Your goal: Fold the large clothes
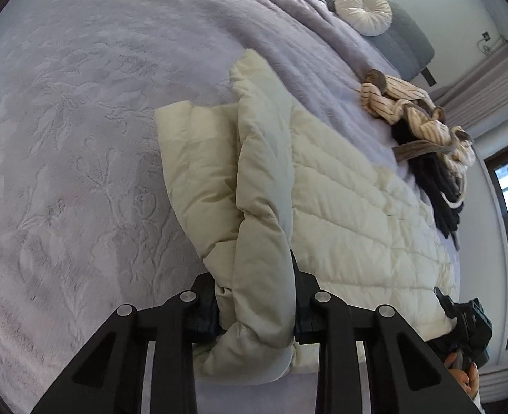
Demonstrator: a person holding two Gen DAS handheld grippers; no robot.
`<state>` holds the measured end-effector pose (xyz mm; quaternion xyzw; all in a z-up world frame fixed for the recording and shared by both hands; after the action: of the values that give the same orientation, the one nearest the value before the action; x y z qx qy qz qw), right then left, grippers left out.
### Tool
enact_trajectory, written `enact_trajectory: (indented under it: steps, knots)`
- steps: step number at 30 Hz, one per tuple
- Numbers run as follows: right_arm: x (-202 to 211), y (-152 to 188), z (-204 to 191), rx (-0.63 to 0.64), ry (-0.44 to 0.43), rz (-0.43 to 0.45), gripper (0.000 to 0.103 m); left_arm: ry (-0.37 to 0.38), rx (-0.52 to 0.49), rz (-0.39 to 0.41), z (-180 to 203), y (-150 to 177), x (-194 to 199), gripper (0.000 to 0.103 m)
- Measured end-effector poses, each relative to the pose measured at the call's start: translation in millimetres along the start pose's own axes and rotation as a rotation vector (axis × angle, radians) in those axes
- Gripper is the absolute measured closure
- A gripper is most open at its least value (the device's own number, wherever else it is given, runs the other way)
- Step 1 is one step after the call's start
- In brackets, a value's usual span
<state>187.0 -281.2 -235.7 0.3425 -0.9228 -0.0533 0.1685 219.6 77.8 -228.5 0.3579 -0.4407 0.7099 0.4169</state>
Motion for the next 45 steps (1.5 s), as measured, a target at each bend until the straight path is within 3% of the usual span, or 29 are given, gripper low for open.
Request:
enact_trajectory:
  steps: [8,16,21,25,28,30,33,37,40,43,45]
  knots:
    - [26.0,26.7,1.8,-0.005,-0.014,-0.01,0.077,0.016,-0.062,-0.043,-5.6,38.9,38.1,0.072]
    - [54.1,62.7,14.7,-0.045,0.01,-0.01,0.077,0.046,-0.046,-0.124,-32.0,93.7,71.7,0.072]
    - [58.4,72.5,23.6,-0.058,0.034,-0.009,0.077,0.008,-0.08,-0.172,-46.9,126.7,76.4,0.072]
    - [55.5,70.5,40.6,-0.115,0.105,-0.01,0.077,-0.04,-0.117,-0.219,-54.2,144.5,70.6,0.069]
    - [51.9,66.6,46.0,-0.12,0.157,-0.006,0.072,-0.087,-0.131,-0.231,-55.2,148.1,69.7,0.055]
    - [48.9,62.6,44.2,-0.122,0.182,-0.001,0.07,-0.114,-0.127,-0.233,-55.1,147.5,70.5,0.055]
    - [44.5,59.9,42.1,-0.132,0.236,-0.017,0.058,-0.161,-0.102,-0.24,-59.7,148.8,76.3,0.039]
    - [39.2,51.3,30.5,-0.124,0.306,-0.035,0.04,-0.183,-0.085,-0.233,-64.5,148.5,87.7,0.039]
    - [40.5,50.3,19.7,-0.106,0.341,-0.049,0.037,-0.207,-0.101,-0.228,-65.8,146.7,93.0,0.039]
    - [37.7,50.6,7.2,-0.088,0.366,-0.072,0.026,-0.234,-0.148,-0.21,-61.6,144.7,101.0,0.039]
    - [40.3,55.7,2.7,-0.071,0.392,-0.092,0.024,-0.236,-0.169,-0.204,-59.9,140.5,105.5,0.039]
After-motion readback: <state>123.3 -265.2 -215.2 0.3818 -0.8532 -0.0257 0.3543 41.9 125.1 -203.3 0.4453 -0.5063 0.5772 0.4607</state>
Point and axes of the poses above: each gripper's, at about its wrist camera, not at the fingertips, and x roughly against the way its jaws point, z to its right, y to its underside, the point moved 6 cm from there along -x, roughly the way its jaws point, and after that the axes turned 8 degrees about -y, right-handed, at the moved point
